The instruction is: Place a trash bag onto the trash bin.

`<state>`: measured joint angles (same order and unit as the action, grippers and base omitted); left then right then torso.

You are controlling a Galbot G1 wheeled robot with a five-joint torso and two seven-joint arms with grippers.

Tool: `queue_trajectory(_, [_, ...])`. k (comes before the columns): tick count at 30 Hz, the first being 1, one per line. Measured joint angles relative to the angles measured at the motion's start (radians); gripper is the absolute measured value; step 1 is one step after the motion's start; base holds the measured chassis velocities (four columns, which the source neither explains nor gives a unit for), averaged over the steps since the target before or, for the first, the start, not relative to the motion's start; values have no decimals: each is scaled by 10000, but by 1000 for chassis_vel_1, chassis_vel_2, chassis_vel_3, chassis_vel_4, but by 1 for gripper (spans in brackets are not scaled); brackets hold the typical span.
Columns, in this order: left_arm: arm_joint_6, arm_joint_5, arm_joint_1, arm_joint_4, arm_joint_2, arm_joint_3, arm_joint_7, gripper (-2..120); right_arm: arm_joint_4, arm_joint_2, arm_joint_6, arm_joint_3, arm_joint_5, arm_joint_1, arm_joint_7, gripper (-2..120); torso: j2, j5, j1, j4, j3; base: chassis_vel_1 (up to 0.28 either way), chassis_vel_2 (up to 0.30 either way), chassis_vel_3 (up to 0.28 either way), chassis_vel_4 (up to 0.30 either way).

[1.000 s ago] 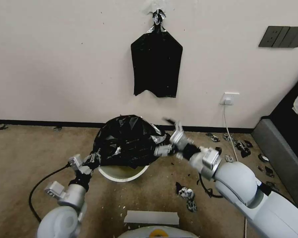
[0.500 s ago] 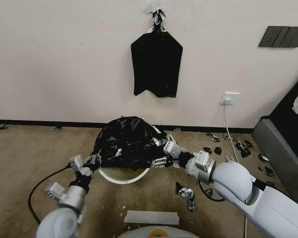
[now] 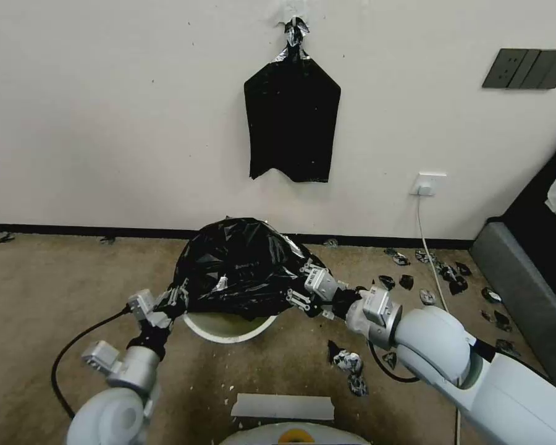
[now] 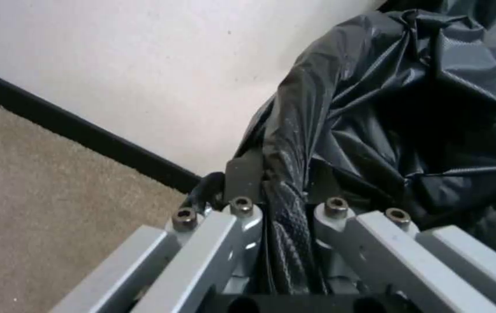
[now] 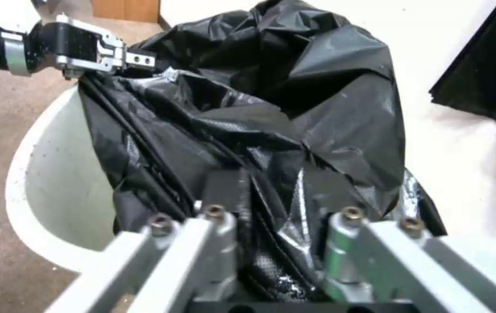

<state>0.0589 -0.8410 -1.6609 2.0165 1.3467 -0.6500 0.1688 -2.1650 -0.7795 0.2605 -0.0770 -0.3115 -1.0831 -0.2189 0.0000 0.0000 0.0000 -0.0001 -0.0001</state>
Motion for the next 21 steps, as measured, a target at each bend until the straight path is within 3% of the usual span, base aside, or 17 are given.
queue_trajectory(3, [0, -14, 11, 0, -8, -23, -18, 6, -38, 5, -26, 8, 3, -20, 35, 5, 0, 0, 0, 1, 0, 0, 0, 0, 0])
queue_trajectory(6, [0, -18, 19, 0, -7, -25, -35, 6, -66, 1, -65, 16, 4, -20, 55, 0, -1, 0, 0, 0, 0, 0, 0, 0, 0])
queue_trajectory(10, [10, -21, 29, -16, 9, -41, -78, 6, -91, 10, -304, 15, -52, -43, 7, 0, 0, 0, 0, 0, 0, 0, 0, 0, 0])
queue_trajectory(21, [405, -323, 175, 112, 92, -283, -547, 6, -52, 383, -1766, -52, -502, -637, -1531, 0, 0, 0, 0, 1, 0, 0, 0, 0, 0])
